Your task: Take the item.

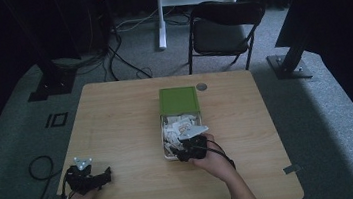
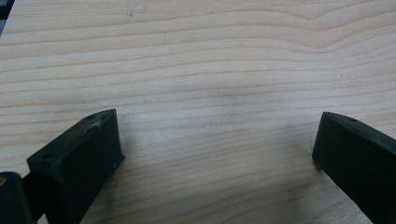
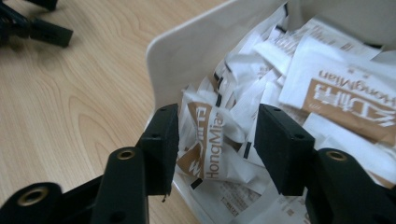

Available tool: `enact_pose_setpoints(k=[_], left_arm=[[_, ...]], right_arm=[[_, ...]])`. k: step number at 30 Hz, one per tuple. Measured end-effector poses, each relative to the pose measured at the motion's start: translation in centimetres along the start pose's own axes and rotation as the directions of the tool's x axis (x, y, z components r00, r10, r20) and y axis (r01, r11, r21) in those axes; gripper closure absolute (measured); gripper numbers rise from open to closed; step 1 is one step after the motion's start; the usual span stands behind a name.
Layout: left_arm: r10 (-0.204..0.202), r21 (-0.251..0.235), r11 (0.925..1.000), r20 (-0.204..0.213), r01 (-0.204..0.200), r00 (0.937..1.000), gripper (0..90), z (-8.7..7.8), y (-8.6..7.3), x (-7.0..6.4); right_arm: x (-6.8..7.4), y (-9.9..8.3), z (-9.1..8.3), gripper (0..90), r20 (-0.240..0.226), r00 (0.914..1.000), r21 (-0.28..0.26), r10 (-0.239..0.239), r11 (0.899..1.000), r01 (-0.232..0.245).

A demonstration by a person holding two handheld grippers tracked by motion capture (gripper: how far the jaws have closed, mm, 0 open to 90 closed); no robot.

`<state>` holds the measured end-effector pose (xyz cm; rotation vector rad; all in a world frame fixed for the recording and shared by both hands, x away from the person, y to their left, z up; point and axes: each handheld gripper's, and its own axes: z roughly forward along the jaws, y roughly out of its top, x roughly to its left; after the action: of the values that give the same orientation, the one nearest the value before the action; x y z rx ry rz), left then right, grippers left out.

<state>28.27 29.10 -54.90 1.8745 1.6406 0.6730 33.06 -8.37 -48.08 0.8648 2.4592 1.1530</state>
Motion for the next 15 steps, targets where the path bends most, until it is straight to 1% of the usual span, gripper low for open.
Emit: enact_pose_setpoints(k=[1,2,3,5,6,7,9,10,13,15], left_arm=[[0.000,0.000,1.0000,0.000,0.000,1.0000,2.1,0.00,0.00,0.00],[0.000,0.000,1.0000,0.000,0.000,1.0000,2.1,0.00,0.00,0.00],[0.000,0.000,1.0000,0.000,0.000,1.0000,2.1,0.00,0.00,0.00],[0.000,0.000,1.0000,0.000,0.000,1.0000,2.1,0.00,0.00,0.00],[0.000,0.000,1.0000,0.000,0.000,1.0000,2.1,0.00,0.00,0.00],[0.000,0.000,1.0000,0.000,0.000,1.0000,2.1,0.00,0.00,0.00],[0.000,0.000,1.0000,0.000,0.000,1.0000,2.1,0.00,0.00,0.00],[0.000,0.000,1.0000,0.000,0.000,1.0000,2.1,0.00,0.00,0.00],[0.000,0.000,1.0000,0.000,0.000,1.0000,2.1,0.00,0.00,0.00],[0.000,0.000,1.0000,0.000,0.000,1.0000,2.1,0.00,0.00,0.00]], right_arm=[[0.02,-0.05,0.12,52.4,-0.001,1.0000,0.005,-0.003,1.000,0.003],[0.09,-0.19,0.32,55.4,-0.007,0.9999,0.023,0.011,1.000,-0.011],[0.14,-0.25,0.43,55.4,-0.007,0.9999,0.032,0.013,0.999,-0.013],[0.16,-0.31,0.52,56.4,-0.003,0.9999,0.034,0.012,0.999,-0.011],[0.20,-0.37,0.63,58.8,0.000,1.0000,0.039,0.003,0.999,-0.003],[0.26,-0.42,0.72,59.2,-0.006,1.0000,0.045,-0.005,0.999,0.005],[0.35,-0.49,0.85,61.8,-0.012,0.9999,0.042,-0.001,0.999,0.002],[0.36,-0.47,0.87,66.0,-0.013,0.9999,0.045,0.002,0.999,-0.001],[0.42,-0.43,0.86,68.1,-0.014,0.9999,0.047,0.007,0.999,-0.006],[0.38,-0.33,0.78,70.7,-0.021,0.9996,0.051,0.020,0.999,-0.019]])
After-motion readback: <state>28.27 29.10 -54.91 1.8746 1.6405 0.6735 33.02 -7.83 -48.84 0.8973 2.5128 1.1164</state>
